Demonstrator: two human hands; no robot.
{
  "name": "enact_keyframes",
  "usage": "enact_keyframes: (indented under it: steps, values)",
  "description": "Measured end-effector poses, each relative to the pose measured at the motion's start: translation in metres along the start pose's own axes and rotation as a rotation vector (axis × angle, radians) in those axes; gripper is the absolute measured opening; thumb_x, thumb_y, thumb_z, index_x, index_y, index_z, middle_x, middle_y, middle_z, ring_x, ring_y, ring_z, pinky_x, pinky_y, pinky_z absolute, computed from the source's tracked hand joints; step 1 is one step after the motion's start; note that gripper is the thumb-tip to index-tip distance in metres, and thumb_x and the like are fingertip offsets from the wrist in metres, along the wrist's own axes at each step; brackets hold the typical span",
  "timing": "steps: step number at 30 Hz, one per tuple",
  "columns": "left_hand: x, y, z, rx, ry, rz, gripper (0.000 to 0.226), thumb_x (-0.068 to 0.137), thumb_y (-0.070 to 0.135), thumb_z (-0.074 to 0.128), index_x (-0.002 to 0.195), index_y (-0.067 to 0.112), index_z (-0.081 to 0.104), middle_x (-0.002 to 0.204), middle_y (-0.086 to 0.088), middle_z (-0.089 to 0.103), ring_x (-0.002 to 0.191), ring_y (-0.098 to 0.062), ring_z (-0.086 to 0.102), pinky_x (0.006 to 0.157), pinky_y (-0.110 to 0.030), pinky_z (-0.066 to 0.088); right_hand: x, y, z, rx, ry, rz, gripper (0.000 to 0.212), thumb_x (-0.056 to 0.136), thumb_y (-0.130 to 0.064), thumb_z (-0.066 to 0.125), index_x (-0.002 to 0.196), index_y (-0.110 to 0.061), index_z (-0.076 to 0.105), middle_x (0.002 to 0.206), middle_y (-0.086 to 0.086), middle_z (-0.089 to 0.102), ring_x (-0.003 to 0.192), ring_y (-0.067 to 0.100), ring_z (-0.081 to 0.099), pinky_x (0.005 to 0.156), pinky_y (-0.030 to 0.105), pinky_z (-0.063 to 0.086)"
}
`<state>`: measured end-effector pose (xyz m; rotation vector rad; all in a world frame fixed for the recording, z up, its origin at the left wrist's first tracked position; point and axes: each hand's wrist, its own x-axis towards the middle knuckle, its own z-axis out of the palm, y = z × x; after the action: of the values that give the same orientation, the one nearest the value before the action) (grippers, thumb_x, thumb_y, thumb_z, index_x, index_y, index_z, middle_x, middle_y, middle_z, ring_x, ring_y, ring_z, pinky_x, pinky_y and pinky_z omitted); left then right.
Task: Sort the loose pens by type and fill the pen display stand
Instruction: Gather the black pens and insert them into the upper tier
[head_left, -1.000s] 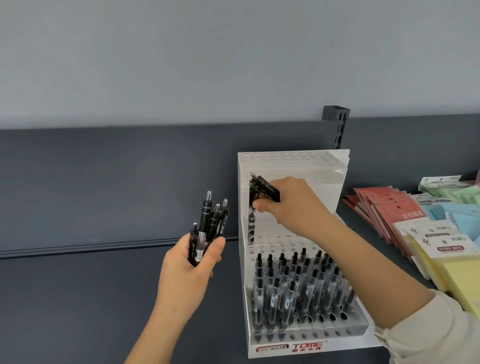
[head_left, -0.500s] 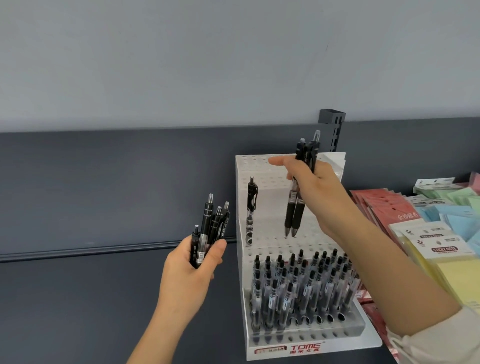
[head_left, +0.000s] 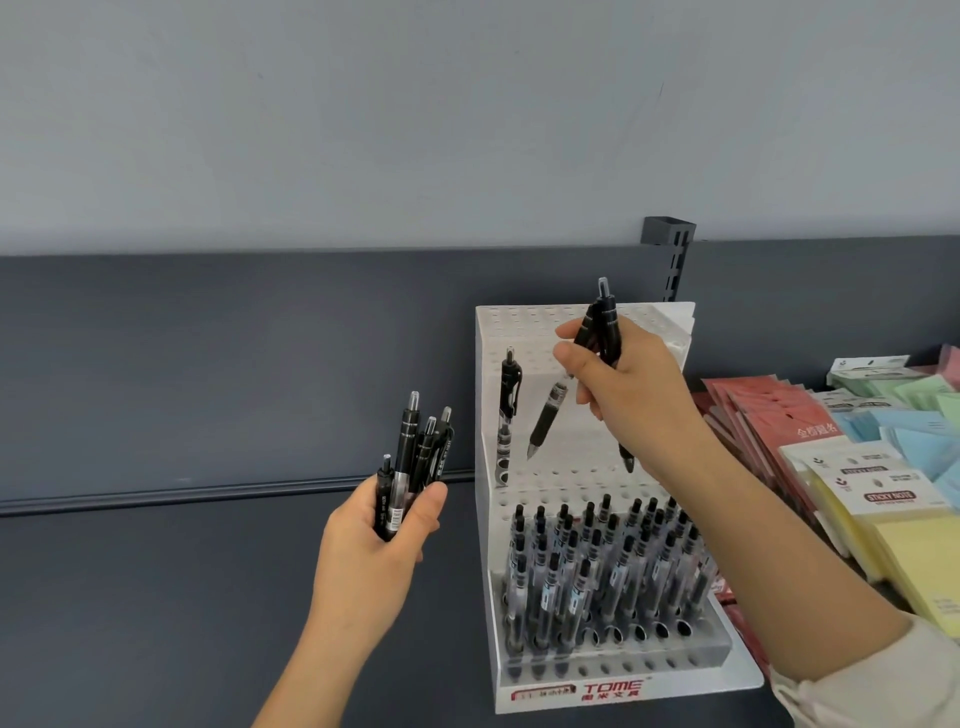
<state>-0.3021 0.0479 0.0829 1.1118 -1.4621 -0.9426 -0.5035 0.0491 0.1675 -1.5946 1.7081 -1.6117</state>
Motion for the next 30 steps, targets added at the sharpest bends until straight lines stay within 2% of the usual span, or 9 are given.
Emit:
enact_keyframes:
  steps: [6, 10, 13, 17, 19, 21, 25, 28, 30]
  values:
    - [-0.001, 0.0, -0.002, 0.0, 0.005, -0.002, 0.014, 0.084, 0.026, 0.064, 0.074, 0.018, 0.06, 0.053, 0.008, 0.062, 0.046, 0.001, 0.053, 0.046, -0.007, 0.039, 0.006, -0.005, 0.003, -0.01, 0.024, -0.048, 0.008, 0.091, -0.023, 0.057, 0.1, -0.022, 0.058, 0.069, -0.01, 0.054, 0.051, -0.001, 0.051, 0.047, 0.006, 0.037]
    - [-0.001, -0.001, -0.004, 0.006, 0.019, -0.003, 0.015, 0.084, 0.027, 0.064, 0.073, 0.018, 0.06, 0.054, 0.009, 0.063, 0.045, 0.0, 0.051, 0.045, -0.007, 0.038, 0.01, -0.005, 0.006, -0.097, -0.024, -0.059, 0.004, 0.089, -0.025, 0.06, 0.092, -0.024, 0.057, 0.075, -0.01, 0.058, 0.06, 0.003, 0.05, 0.059, 0.015, 0.038]
    - [0.0, -0.002, -0.005, 0.013, 0.027, -0.003, 0.016, 0.084, 0.027, 0.065, 0.073, 0.017, 0.06, 0.055, 0.01, 0.064, 0.044, -0.002, 0.049, 0.046, -0.008, 0.038, 0.012, -0.003, 0.01, -0.153, -0.077, -0.044, 0.012, 0.086, -0.027, 0.065, 0.093, -0.02, 0.059, 0.08, -0.008, 0.06, 0.062, 0.003, 0.049, 0.062, 0.019, 0.038]
    - [0.0, -0.004, -0.005, 0.015, 0.03, -0.006, 0.014, 0.084, 0.027, 0.064, 0.075, 0.018, 0.061, 0.056, 0.01, 0.065, 0.045, -0.002, 0.05, 0.047, -0.007, 0.039, 0.011, -0.001, 0.012, -0.257, -0.052, -0.041, 0.035, 0.076, -0.033, 0.074, 0.09, -0.006, 0.058, 0.083, 0.008, 0.063, 0.06, 0.018, 0.051, 0.064, 0.033, 0.048]
    - [-0.001, -0.004, -0.005, 0.012, 0.03, -0.008, 0.014, 0.084, 0.027, 0.064, 0.075, 0.018, 0.061, 0.057, 0.009, 0.065, 0.045, -0.002, 0.05, 0.047, -0.007, 0.039, 0.01, 0.0, 0.011, -0.272, -0.07, -0.033, 0.037, 0.074, -0.032, 0.076, 0.086, -0.002, 0.057, 0.076, 0.009, 0.063, 0.052, 0.018, 0.052, 0.055, 0.027, 0.051]
    - [-0.001, -0.004, -0.004, 0.02, 0.028, -0.007, 0.016, 0.084, 0.027, 0.064, 0.073, 0.017, 0.06, 0.059, 0.009, 0.065, 0.045, -0.002, 0.049, 0.047, -0.008, 0.039, 0.005, 0.004, 0.012, -0.267, -0.129, -0.007, 0.036, 0.076, -0.028, 0.075, 0.081, 0.003, 0.057, 0.061, 0.005, 0.057, 0.04, 0.01, 0.051, 0.041, 0.013, 0.041]
    - [-0.001, -0.003, -0.001, 0.031, 0.017, -0.013, 0.02, 0.084, 0.028, 0.064, 0.071, 0.014, 0.059, 0.054, 0.011, 0.062, 0.042, -0.002, 0.048, 0.044, -0.01, 0.039, -0.002, 0.009, 0.013, -0.263, -0.151, 0.018, 0.034, 0.079, -0.028, 0.072, 0.078, 0.004, 0.058, 0.049, -0.003, 0.049, 0.034, 0.007, 0.049, 0.037, 0.01, 0.032]
    - [0.0, -0.002, 0.0, 0.032, 0.014, -0.009, 0.019, 0.084, 0.028, 0.064, 0.072, 0.014, 0.059, 0.057, 0.01, 0.064, 0.044, -0.002, 0.049, 0.046, -0.009, 0.039, -0.002, 0.008, 0.014, -0.289, -0.136, -0.003, 0.036, 0.077, -0.032, 0.074, 0.078, 0.001, 0.06, 0.057, 0.002, 0.053, 0.046, 0.017, 0.051, 0.049, 0.024, 0.044]
    - [0.0, -0.003, 0.001, 0.031, 0.01, -0.011, 0.019, 0.084, 0.028, 0.064, 0.072, 0.014, 0.059, 0.058, 0.01, 0.065, 0.044, -0.002, 0.049, 0.045, -0.009, 0.039, -0.001, 0.008, 0.014, -0.323, -0.127, -0.015, 0.036, 0.076, -0.035, 0.074, 0.075, -0.001, 0.061, 0.058, 0.002, 0.052, 0.052, 0.019, 0.048, 0.057, 0.033, 0.045]
